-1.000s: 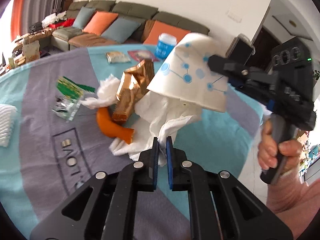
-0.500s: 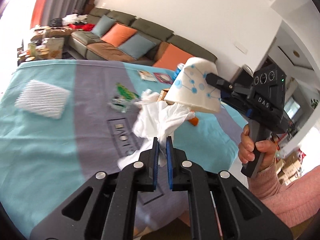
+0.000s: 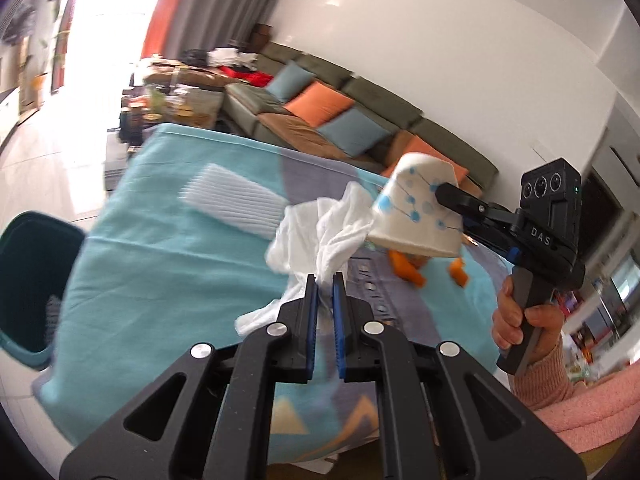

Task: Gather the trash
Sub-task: 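Lift the cup and tissue and carry both over the teal bin, then open both grippers to drop the cup and tissue into the bin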

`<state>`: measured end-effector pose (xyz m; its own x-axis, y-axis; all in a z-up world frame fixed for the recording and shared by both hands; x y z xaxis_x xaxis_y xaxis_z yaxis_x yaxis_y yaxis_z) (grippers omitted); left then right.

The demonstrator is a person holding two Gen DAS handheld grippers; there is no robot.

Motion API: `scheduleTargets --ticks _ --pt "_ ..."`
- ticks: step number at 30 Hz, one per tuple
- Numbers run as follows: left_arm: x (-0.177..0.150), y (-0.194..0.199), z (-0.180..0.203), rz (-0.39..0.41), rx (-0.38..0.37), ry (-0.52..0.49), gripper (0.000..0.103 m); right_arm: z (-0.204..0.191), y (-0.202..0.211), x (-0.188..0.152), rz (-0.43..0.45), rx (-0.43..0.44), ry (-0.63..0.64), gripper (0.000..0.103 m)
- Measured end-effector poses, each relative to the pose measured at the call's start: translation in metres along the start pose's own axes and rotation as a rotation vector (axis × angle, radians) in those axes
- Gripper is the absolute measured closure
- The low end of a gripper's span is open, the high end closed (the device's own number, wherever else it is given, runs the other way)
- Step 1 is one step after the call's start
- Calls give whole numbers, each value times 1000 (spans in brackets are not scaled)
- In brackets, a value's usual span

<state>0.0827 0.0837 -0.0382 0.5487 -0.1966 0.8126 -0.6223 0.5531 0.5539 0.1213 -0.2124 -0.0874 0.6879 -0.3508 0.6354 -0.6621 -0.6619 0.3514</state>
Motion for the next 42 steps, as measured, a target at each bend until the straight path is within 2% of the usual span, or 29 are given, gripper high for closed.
scheduleTargets --ticks 13,23,28,42 --pt "-9 70 -92 65 228 125 95 -49 -91 -7 -168 83 41 70" --pt "-25 95 -156 42 376 214 95 -87 -168 -23 -310 122 42 70" --pt "-40 100 -185 20 404 274 95 -99 -205 -34 -377 112 39 70" --pt "-80 89 -245 -50 467 380 95 -120 -280 -61 -456 43 53 70"
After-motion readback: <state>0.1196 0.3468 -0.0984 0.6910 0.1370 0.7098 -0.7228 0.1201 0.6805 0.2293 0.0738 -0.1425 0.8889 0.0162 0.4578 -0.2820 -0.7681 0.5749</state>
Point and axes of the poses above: each gripper's, at about its wrist camera, not at the fingertips, and y roughly against the way its jaws point, z to its right, x to its top, the point moved 5 cm from there along -y, roughly the way its jaws point, and after that the axes turned 15 degrees about -y, right-handed, at the moved point
